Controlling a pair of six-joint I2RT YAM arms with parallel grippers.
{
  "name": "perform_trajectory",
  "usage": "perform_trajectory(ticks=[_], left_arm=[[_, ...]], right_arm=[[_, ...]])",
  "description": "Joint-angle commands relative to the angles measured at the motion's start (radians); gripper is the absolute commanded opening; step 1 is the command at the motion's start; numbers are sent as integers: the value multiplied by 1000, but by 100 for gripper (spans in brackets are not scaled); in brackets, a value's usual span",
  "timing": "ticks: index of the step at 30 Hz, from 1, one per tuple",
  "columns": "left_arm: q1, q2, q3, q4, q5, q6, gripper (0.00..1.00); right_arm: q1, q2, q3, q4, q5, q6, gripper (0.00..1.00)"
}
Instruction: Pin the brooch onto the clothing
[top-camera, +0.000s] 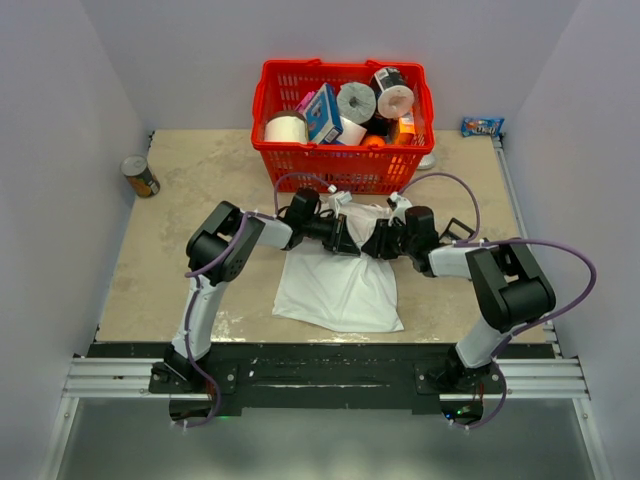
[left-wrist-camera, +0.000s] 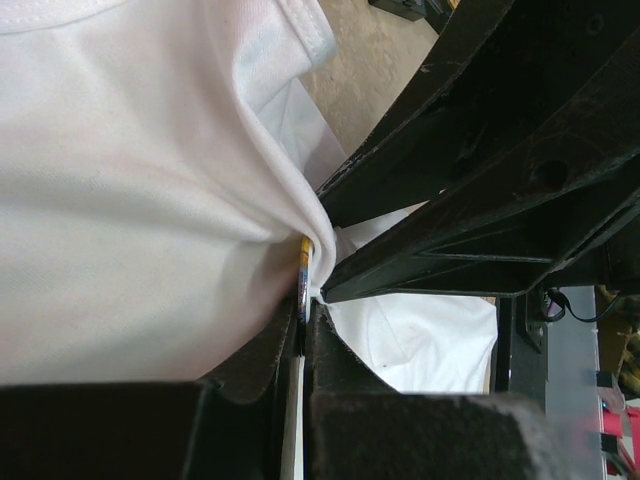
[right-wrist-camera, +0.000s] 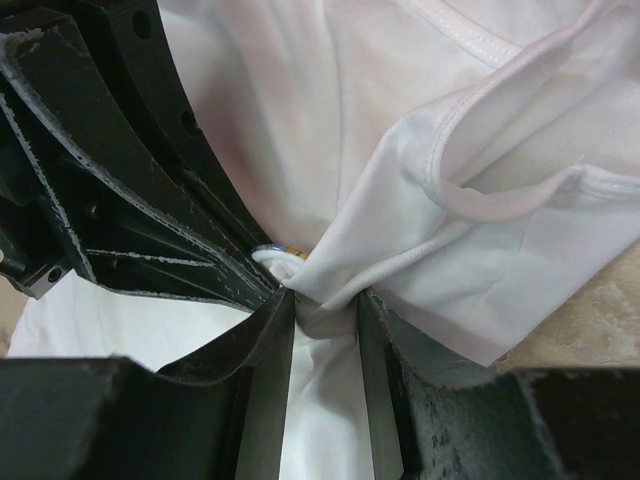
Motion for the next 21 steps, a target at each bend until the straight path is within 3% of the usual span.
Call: perform_trajectory(ticks=[1, 21], left_arm=[[-37, -28, 15, 32, 50, 14, 0], [-42, 12, 83, -101, 89, 134, 0]], right_arm=[[24, 28, 45, 3, 49, -11, 35], [47, 51, 74, -37, -4, -60, 33]])
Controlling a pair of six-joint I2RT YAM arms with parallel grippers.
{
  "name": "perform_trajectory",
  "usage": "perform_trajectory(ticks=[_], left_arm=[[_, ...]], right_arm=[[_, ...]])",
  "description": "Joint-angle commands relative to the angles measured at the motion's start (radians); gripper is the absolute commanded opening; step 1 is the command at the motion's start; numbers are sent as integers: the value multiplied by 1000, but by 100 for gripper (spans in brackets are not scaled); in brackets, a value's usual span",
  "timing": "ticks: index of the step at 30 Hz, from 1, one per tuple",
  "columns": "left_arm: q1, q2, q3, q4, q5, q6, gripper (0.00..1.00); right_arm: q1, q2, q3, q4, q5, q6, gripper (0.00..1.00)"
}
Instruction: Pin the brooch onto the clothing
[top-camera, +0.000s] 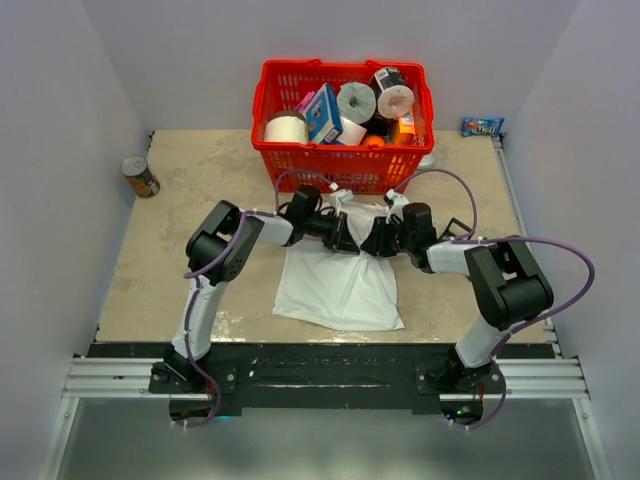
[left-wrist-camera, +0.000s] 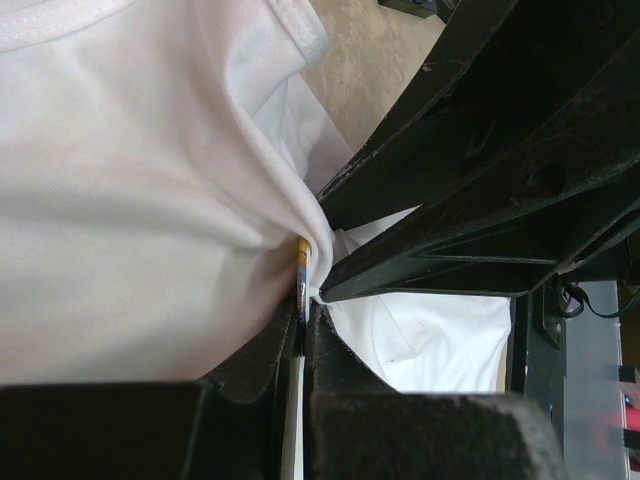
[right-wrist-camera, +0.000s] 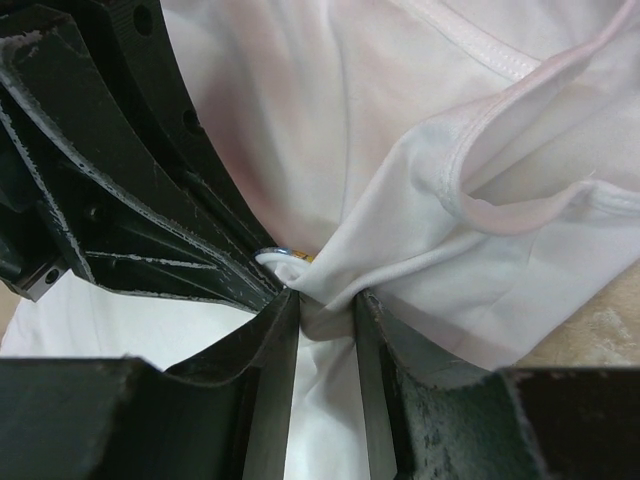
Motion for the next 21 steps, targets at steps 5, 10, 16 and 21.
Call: perform_trajectory(ticks=[5, 10, 16, 21], left_arm=[[-43, 26, 62, -73, 103, 107, 0], [-37, 42, 82, -109, 103, 132, 0], [-35, 40, 86, -126, 101, 150, 0], [-38, 34, 79, -123, 94, 153, 0]], right_arm=[[42, 39, 30, -2, -28, -37, 31], [49, 51, 44, -16, -40, -51, 31], [53, 53, 46, -24, -9, -43, 31], [53, 51, 44, -25, 51, -11, 31]])
